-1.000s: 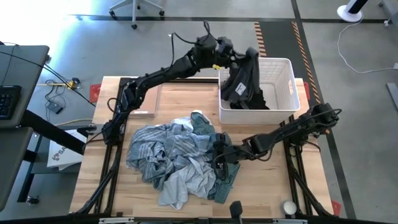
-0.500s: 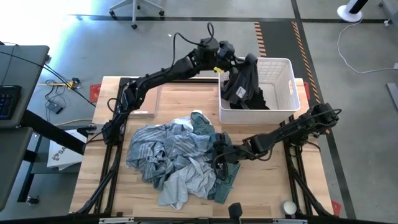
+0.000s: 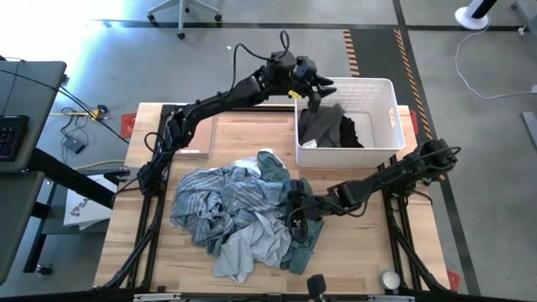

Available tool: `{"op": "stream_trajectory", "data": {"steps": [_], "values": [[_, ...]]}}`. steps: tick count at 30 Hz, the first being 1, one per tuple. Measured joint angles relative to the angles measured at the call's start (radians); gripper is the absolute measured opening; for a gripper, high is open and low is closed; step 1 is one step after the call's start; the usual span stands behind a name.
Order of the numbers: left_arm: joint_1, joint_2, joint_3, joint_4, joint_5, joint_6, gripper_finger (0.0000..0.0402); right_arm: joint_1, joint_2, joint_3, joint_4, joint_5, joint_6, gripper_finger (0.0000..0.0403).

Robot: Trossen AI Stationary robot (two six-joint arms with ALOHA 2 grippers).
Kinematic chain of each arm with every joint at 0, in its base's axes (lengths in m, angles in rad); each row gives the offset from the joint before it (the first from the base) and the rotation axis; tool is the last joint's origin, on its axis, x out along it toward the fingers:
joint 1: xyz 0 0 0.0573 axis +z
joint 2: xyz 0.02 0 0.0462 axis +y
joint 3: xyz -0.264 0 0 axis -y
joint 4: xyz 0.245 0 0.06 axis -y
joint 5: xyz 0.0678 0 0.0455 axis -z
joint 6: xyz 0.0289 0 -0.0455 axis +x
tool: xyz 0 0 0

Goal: Sort clothes
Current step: Adjust the clothes

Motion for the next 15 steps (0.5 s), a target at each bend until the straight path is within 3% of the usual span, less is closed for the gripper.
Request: {"op": "stream_trajectory", "data": {"steps": [15], "values": [[-0.006, 0.0, 0.003, -0.032, 0.001, -0.019, 0.0152, 0.0, 0.0, 0.0, 0.001, -0.031, 0.025, 0.0173]]}}
